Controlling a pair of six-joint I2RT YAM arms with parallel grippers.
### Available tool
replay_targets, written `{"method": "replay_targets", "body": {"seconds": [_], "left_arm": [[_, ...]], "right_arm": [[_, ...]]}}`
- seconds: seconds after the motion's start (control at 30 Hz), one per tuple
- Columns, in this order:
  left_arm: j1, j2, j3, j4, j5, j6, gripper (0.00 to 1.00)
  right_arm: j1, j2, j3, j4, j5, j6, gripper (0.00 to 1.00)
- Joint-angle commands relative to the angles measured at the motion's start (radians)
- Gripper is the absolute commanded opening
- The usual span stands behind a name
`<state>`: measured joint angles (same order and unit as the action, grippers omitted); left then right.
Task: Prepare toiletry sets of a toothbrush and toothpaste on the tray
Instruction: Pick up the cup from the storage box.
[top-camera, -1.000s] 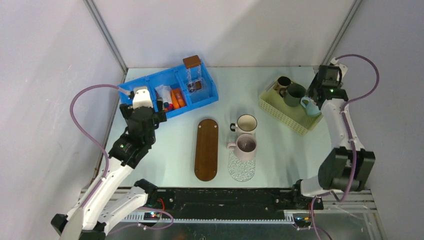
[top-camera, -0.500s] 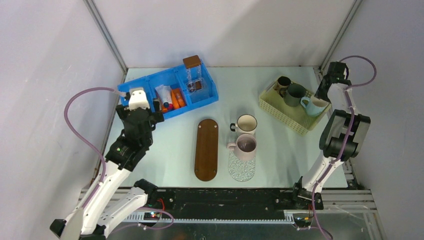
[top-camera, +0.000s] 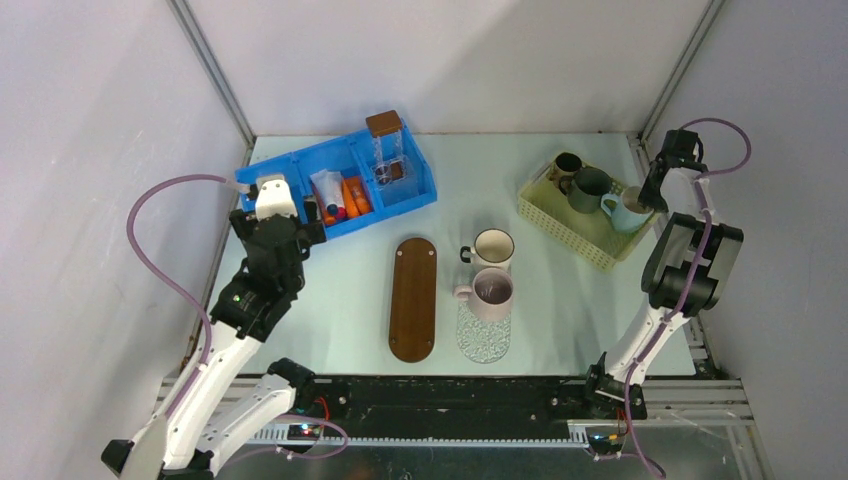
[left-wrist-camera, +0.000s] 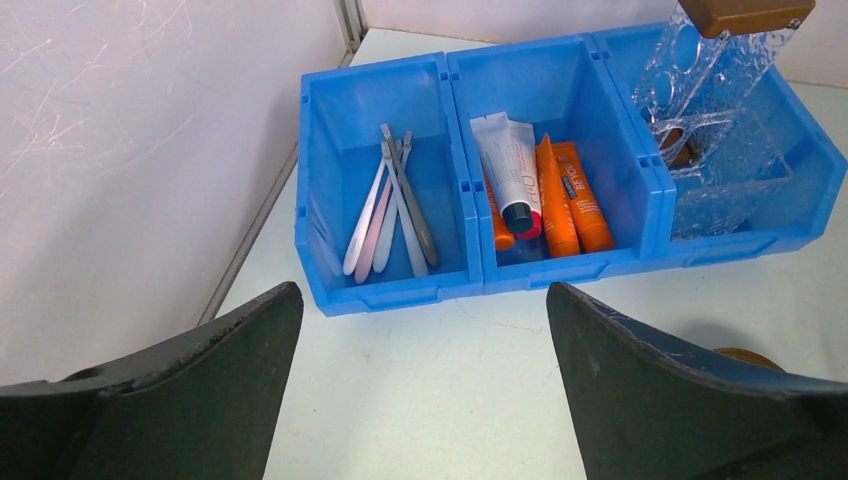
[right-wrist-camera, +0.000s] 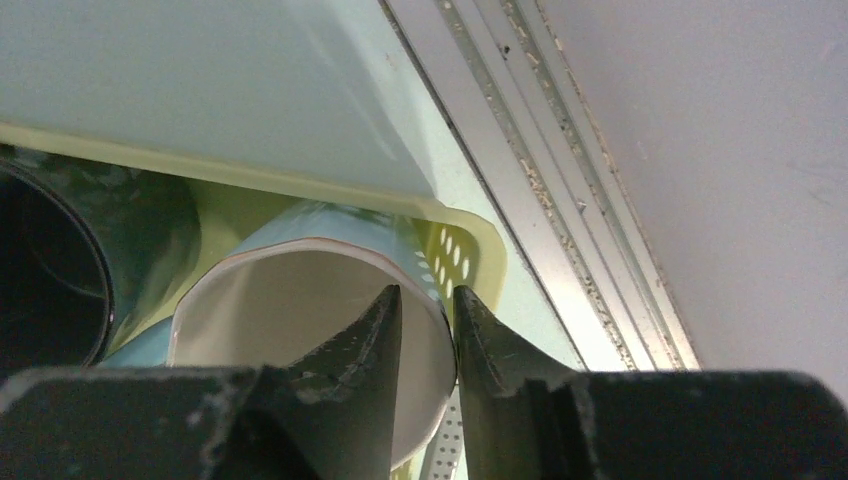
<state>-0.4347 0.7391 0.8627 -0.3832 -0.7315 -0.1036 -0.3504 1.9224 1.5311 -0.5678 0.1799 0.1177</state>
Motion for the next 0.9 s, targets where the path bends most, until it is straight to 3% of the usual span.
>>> {"method": "replay_targets", "body": {"seconds": [0.0, 0.1, 0.17, 0.6, 0.87], "left_arm": [[0.013, -0.003, 0.001, 0.021, -0.01, 0.018, 1.0], [0.014, -0.004, 0.002, 0.021, -0.005, 0.016, 1.0], [0.015, -0.006, 0.002, 0.021, -0.002, 0.015, 1.0], [0.015, -0.013, 0.002, 0.021, 0.006, 0.008, 1.0], [0.015, -0.013, 0.005, 0.017, 0.04, -0.016, 1.0]], "right_arm": [[-0.005, -0.019, 0.042, 0.012, -0.037, -0.031, 0.23], [-0.005, -0.038, 0.037, 0.016, -0.038, -0.034, 0.06], [-0.005, -0.057, 0.032, 0.018, -0.032, -0.036, 0.0], [0.015, -0.266, -0.004, 0.021, -0.064, 0.044, 0.0], [0.115, -0.48, -0.102, 0.0, -0.016, 0.158, 0.0]]}}
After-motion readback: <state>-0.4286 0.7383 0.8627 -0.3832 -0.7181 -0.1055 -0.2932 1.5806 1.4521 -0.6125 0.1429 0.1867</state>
